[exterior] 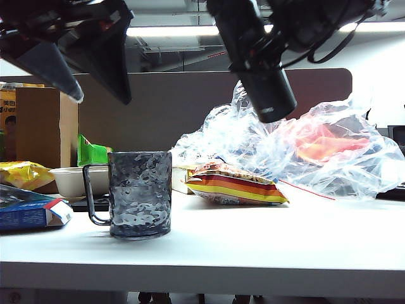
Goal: Pick up the black thermos, pour some water into the cup, then place the black thermos back on the table.
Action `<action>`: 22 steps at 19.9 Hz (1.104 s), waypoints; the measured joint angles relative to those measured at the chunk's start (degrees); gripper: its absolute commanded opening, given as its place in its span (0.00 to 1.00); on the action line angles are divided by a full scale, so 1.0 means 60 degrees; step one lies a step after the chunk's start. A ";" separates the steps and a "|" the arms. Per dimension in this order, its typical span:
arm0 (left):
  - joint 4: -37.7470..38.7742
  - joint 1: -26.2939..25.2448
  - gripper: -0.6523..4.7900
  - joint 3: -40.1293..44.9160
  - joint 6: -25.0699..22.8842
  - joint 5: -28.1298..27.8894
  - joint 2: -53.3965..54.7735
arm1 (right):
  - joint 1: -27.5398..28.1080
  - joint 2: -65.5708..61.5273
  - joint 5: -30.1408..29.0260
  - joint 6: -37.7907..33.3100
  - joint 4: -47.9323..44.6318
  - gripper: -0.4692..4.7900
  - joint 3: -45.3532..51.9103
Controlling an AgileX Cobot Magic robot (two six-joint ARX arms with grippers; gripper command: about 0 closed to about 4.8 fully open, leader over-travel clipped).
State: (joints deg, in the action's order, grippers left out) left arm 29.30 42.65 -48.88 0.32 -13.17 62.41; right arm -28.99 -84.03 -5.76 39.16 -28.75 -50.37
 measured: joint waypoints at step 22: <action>-0.0987 0.0007 1.00 0.0652 0.0306 0.0947 0.0004 | -0.0608 -0.2980 -0.1228 0.7457 -0.2149 0.41 -0.0849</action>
State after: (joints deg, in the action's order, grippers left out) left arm 23.38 42.70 -44.97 2.15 -7.49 62.43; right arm -32.64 -101.91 -13.13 83.90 -41.65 -55.46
